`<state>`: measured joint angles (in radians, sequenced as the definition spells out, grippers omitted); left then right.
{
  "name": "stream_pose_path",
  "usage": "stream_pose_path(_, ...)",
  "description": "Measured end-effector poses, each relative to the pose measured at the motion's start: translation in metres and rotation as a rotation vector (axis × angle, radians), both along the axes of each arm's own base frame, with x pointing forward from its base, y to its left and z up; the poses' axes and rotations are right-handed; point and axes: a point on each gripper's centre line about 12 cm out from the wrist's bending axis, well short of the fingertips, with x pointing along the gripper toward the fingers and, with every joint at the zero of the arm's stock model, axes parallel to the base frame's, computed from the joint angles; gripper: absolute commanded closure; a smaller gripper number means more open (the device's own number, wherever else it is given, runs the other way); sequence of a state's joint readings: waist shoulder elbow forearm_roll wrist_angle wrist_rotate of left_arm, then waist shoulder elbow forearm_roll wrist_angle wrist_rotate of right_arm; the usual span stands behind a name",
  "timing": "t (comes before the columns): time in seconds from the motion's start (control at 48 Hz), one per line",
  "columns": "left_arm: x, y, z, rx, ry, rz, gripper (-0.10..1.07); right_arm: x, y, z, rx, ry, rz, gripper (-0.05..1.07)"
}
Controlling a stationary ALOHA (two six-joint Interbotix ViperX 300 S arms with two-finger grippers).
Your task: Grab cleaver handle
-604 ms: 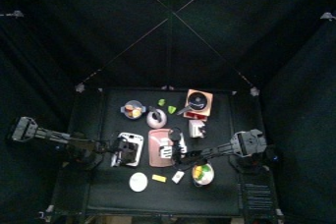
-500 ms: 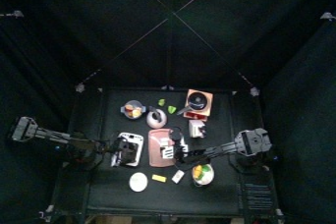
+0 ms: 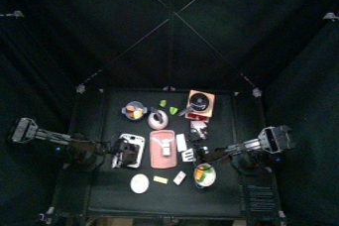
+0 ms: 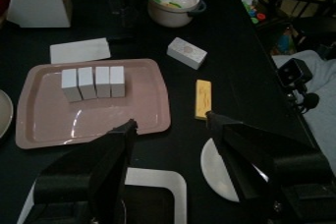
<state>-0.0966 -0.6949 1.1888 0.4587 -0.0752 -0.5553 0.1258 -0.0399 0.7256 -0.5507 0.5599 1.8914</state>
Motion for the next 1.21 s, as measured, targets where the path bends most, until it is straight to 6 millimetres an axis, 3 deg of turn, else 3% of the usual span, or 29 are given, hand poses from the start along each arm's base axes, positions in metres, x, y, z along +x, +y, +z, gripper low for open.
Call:
stream_pose_path(0.25,0.000,0.000,0.000,0.001,0.001,0.001,0.05,0.004,-0.001,-0.029,-0.011,0.084,-0.001,0.01)
stream_pose_path(0.521,0.000,0.001,0.000,0.000,0.000,0.003,0.05,0.016,-0.003,-0.034,-0.029,0.110,-0.010,0.03)
stream_pose_path(1.208,0.000,0.001,-0.001,0.000,0.005,0.003,0.05,0.013,-0.008,-0.039,-0.081,0.230,-0.068,0.47)
